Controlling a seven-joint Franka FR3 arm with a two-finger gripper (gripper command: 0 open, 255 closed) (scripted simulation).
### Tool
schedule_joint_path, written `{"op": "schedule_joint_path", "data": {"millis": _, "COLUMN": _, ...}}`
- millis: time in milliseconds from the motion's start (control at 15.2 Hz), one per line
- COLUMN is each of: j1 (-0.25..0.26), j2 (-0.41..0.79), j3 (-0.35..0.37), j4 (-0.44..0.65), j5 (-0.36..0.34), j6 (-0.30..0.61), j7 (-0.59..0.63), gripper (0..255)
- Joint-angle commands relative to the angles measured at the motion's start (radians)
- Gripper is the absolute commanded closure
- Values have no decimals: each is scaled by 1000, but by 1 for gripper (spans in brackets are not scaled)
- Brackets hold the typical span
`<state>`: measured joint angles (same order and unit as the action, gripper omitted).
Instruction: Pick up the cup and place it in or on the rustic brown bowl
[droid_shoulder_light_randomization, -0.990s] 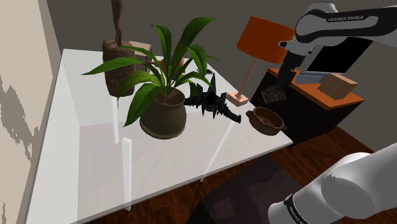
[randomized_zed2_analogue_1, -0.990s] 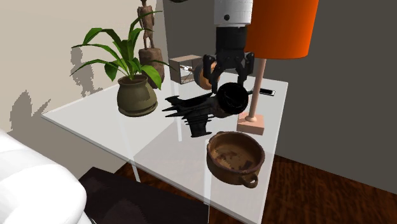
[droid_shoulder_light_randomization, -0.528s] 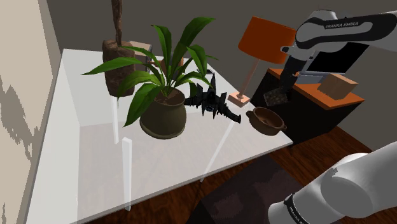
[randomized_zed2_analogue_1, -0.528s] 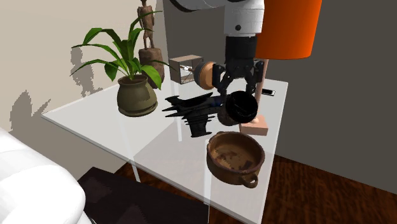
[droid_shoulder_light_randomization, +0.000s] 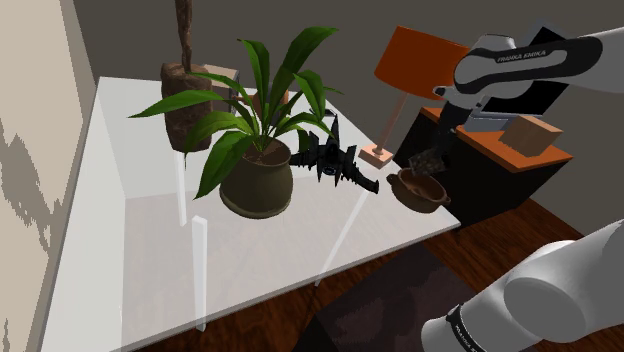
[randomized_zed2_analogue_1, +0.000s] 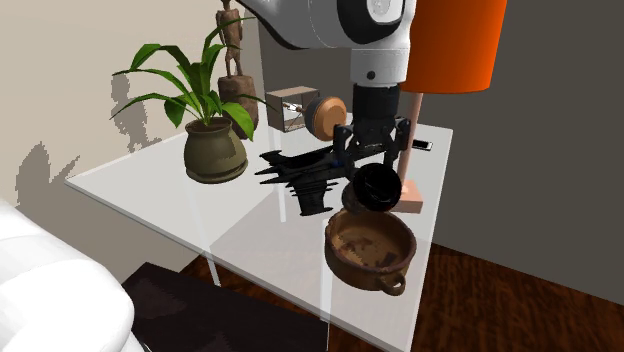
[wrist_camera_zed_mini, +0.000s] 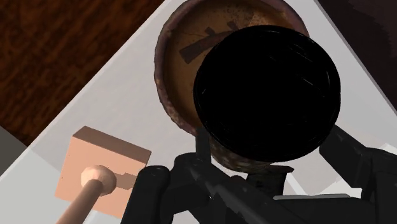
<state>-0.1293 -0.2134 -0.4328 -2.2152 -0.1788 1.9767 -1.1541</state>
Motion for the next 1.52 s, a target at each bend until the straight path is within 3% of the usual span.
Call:
{"op": "schedule_joint_path", "data": {"millis": 0, "j1": 0, "j2": 17, "j3": -4, "j4": -21, "j5": 2, "j6": 29, "j7": -2, "gripper": 255}}
{"op": "schedule_joint_path", "data": {"millis": 330, "j1": 0, "j2": 42, "j3": -11, "j4": -60, "j5": 7, "j6": 92, "j7": -4, "gripper": 255}}
{"op": "schedule_joint_path", "data": {"millis": 792, "j1": 0, "j2": 42, "j3": -11, "j4": -60, "j5": 7, "j6": 92, "j7": -4, "gripper": 255}}
{"op": "schedule_joint_path", "data": {"millis": 858, "j1": 0, "j2": 43, "j3": -10, "j4": -59, "j5": 7, "j6": 92, "j7": -3, "gripper": 0}}
{"op": "schedule_joint_path", "data": {"millis": 1188, "j1": 0, "j2": 42, "j3": -11, "j4": -60, "j5": 7, "j6": 92, "j7": -4, "gripper": 0}}
{"op": "schedule_joint_path", "data": {"millis": 1452, "j1": 6, "j2": 3, "j3": 5, "j4": 34, "j5": 4, "j6": -40, "j7": 3, "gripper": 0}}
